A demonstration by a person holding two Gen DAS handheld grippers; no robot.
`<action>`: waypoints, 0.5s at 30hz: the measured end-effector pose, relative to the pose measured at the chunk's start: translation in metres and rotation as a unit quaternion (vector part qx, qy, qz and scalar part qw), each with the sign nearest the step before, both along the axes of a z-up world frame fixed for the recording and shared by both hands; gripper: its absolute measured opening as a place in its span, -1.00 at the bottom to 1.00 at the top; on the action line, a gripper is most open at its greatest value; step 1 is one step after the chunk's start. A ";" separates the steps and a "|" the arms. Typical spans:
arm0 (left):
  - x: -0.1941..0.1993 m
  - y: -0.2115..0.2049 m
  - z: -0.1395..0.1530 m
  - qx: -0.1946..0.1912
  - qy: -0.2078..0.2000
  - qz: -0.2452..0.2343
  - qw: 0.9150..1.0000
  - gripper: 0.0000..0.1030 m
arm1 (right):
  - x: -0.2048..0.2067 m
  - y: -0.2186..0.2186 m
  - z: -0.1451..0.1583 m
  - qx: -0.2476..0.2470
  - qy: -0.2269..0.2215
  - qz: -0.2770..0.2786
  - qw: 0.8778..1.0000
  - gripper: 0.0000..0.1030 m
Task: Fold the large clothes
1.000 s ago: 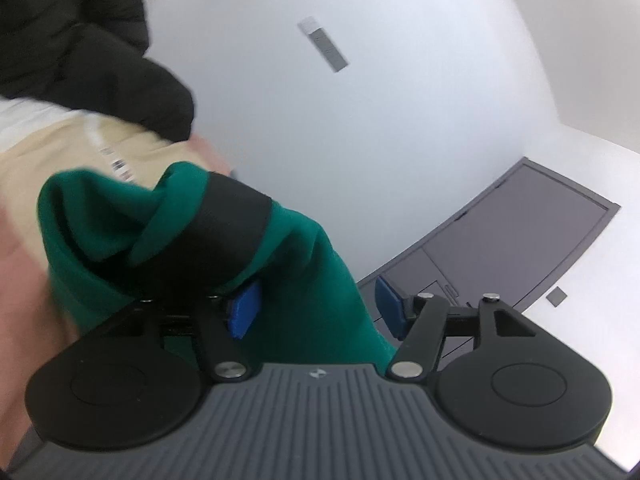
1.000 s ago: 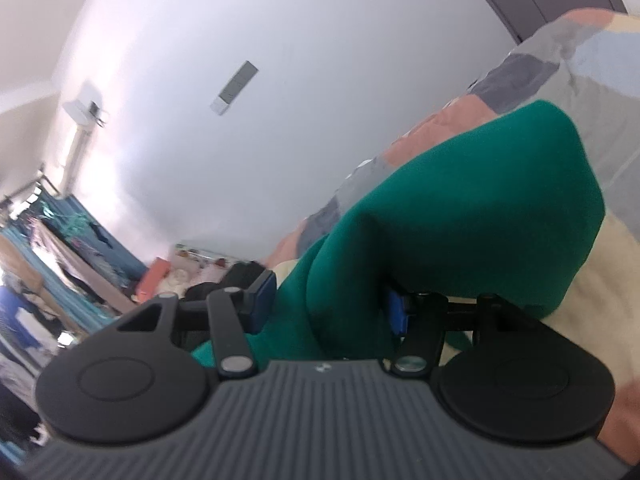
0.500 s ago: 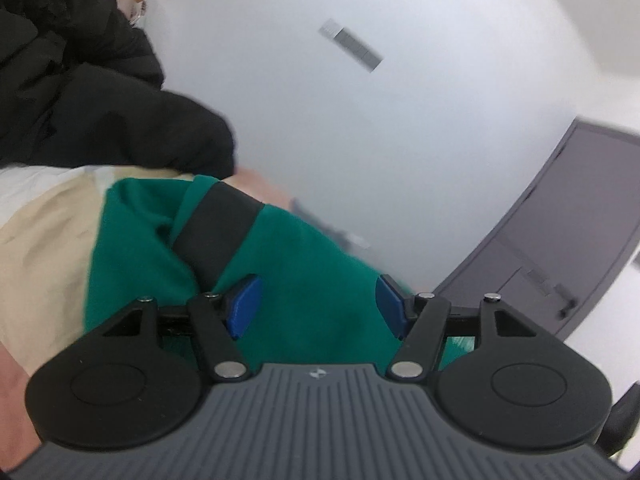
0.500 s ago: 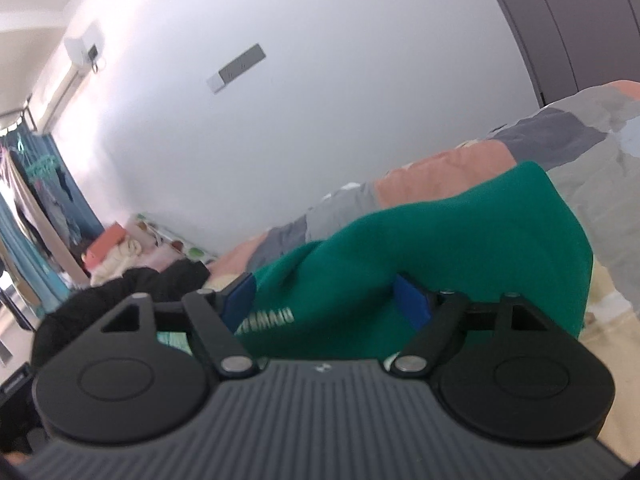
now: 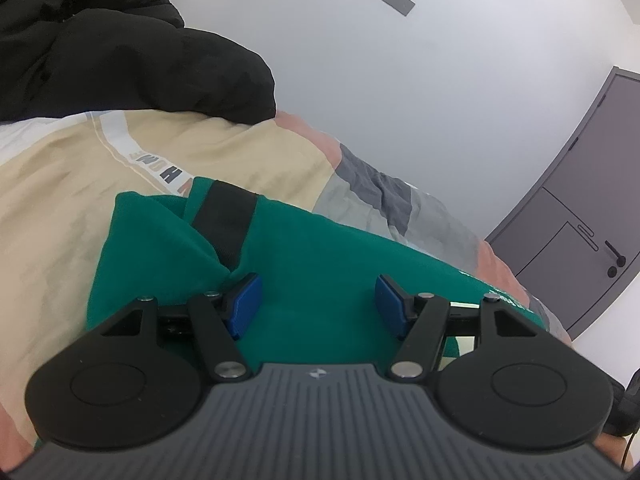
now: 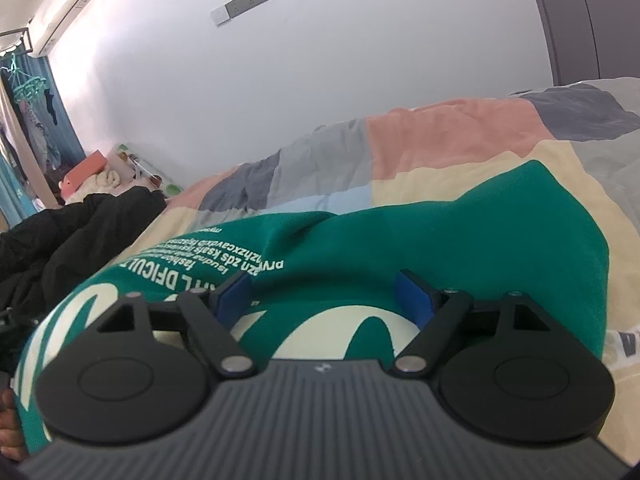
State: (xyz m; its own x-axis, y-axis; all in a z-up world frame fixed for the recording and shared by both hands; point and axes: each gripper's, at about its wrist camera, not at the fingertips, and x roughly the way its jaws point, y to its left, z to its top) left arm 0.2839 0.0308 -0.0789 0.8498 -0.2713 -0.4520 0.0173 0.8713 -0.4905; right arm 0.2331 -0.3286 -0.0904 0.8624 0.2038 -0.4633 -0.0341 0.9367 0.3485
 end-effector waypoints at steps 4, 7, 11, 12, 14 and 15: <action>-0.013 -0.006 0.006 0.008 -0.004 0.003 1.000 0.33 | -0.003 -0.003 0.005 0.012 -0.002 -0.003 1.000 0.58; -0.029 -0.012 0.019 0.015 -0.006 0.006 1.000 0.40 | -0.015 -0.004 0.017 0.024 0.002 -0.020 0.999 0.58; -0.071 -0.012 0.047 -0.002 -0.026 -0.001 1.000 0.43 | -0.041 -0.005 0.036 0.053 -0.005 -0.024 0.998 0.59; -0.081 -0.010 0.051 -0.011 -0.026 0.000 1.000 0.43 | -0.050 -0.005 0.041 0.056 -0.005 -0.024 0.998 0.59; -0.103 -0.007 0.058 -0.026 -0.018 0.005 0.999 0.43 | -0.067 -0.004 0.049 0.063 -0.005 -0.021 0.998 0.59; -0.113 -0.006 0.059 -0.032 -0.011 0.006 0.999 0.44 | -0.076 -0.003 0.053 0.069 -0.005 -0.018 0.997 0.59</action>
